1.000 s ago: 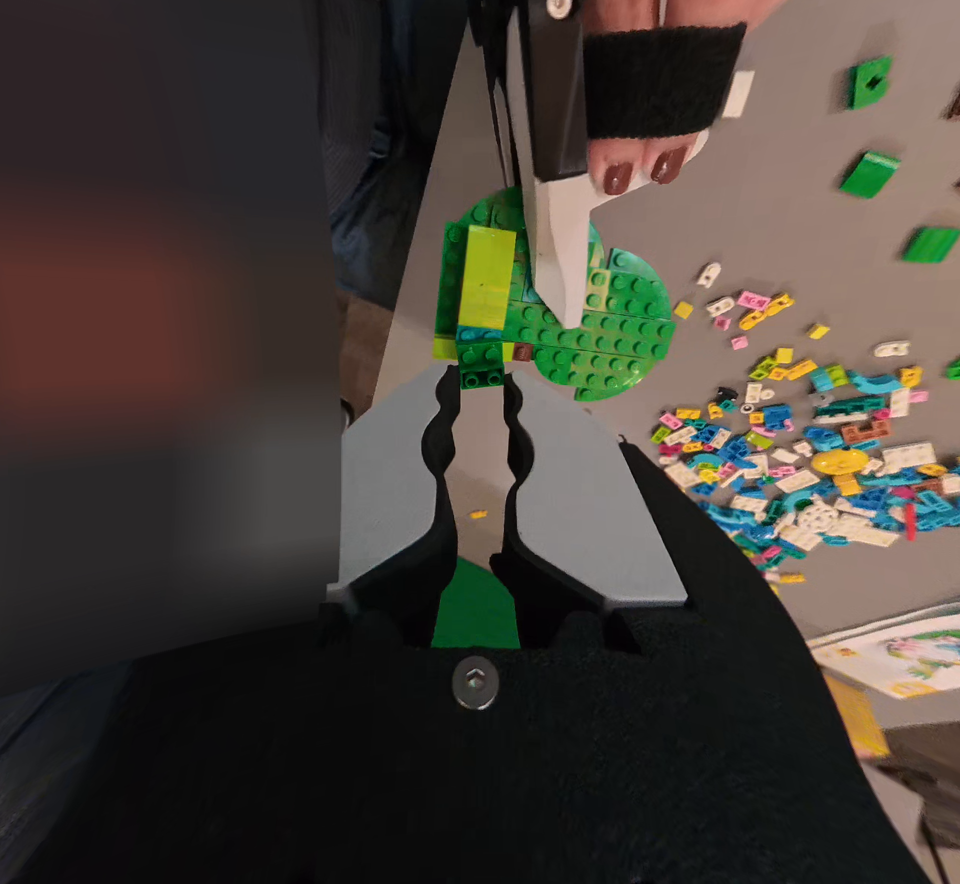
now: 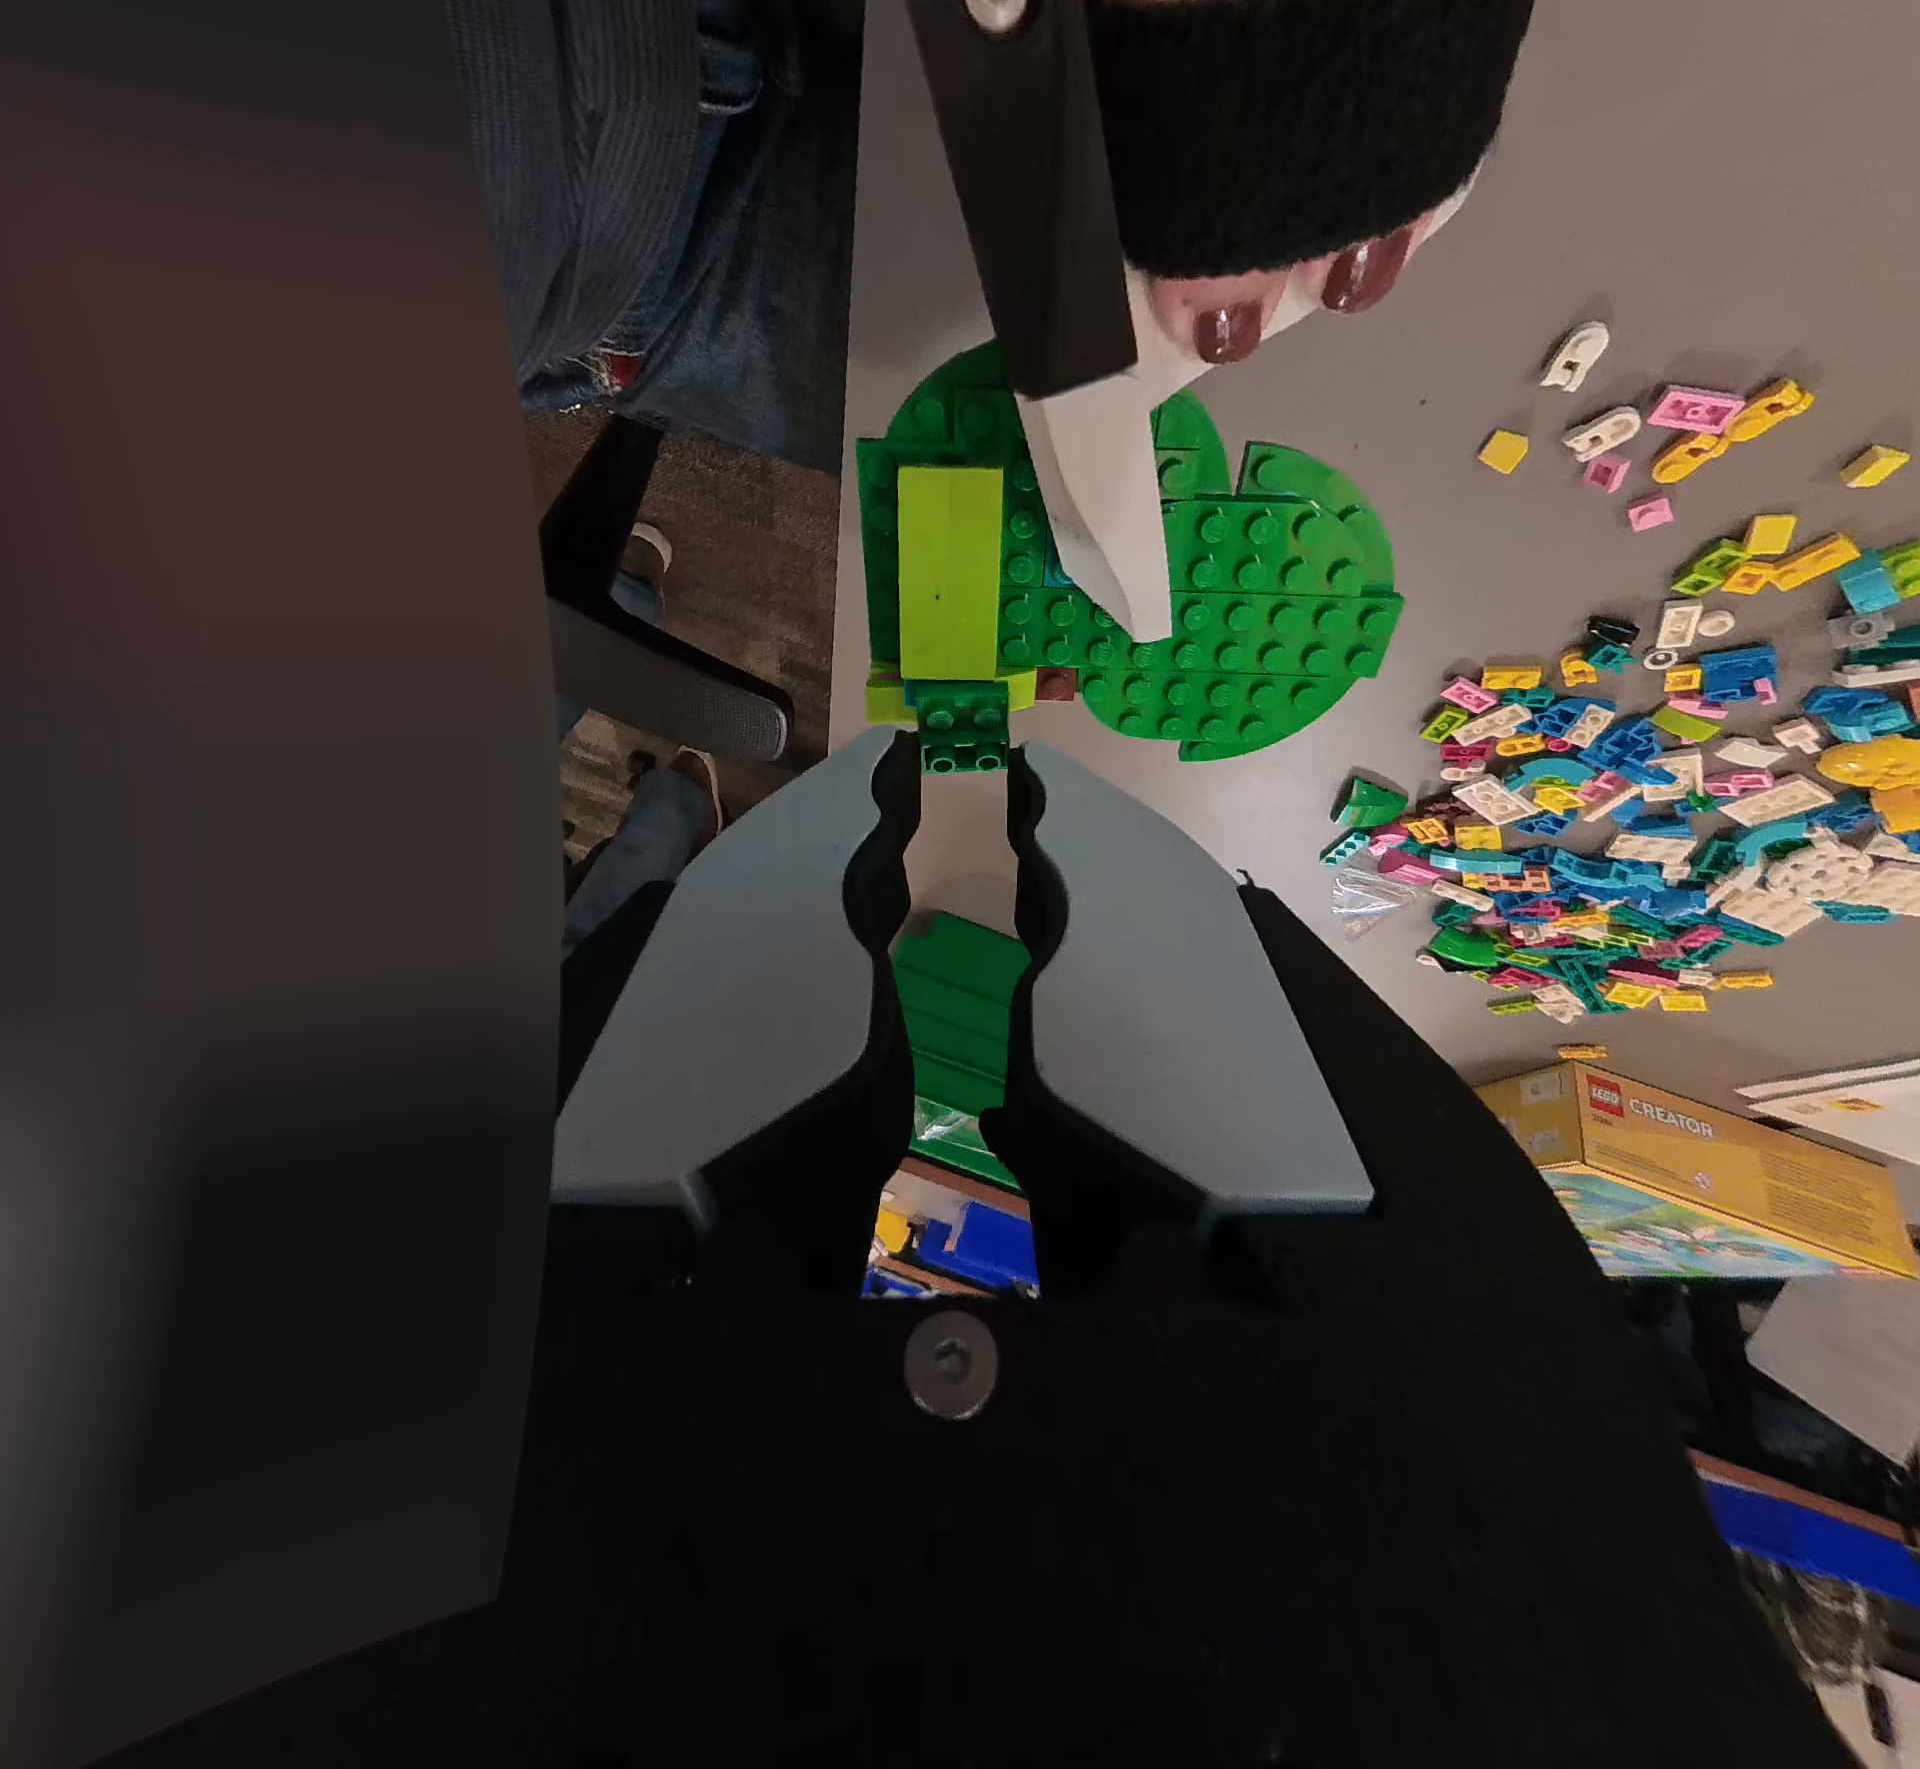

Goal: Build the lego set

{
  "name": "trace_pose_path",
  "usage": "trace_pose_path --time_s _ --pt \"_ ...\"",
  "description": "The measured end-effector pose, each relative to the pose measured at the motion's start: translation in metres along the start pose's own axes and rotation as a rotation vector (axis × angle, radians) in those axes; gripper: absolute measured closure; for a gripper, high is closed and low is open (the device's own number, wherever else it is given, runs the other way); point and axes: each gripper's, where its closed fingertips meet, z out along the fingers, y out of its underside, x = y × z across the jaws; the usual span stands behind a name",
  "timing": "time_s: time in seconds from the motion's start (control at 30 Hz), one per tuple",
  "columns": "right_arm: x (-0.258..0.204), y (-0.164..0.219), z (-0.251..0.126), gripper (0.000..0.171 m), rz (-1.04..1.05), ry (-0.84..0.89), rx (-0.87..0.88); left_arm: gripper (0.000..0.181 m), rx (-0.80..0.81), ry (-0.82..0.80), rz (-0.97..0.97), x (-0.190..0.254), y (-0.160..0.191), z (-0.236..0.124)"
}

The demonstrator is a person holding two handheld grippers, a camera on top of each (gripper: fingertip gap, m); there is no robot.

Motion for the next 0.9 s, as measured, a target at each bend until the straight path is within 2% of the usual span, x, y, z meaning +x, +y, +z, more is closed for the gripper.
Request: trace_pose_path --time_s 0.9 --pt "-0.0026 -0.0021 0.0014 0.153 -0.011 0.001 -0.085 0.173 -0.003 -0.016 0.03 -0.0014 -0.0002 -0.0009"
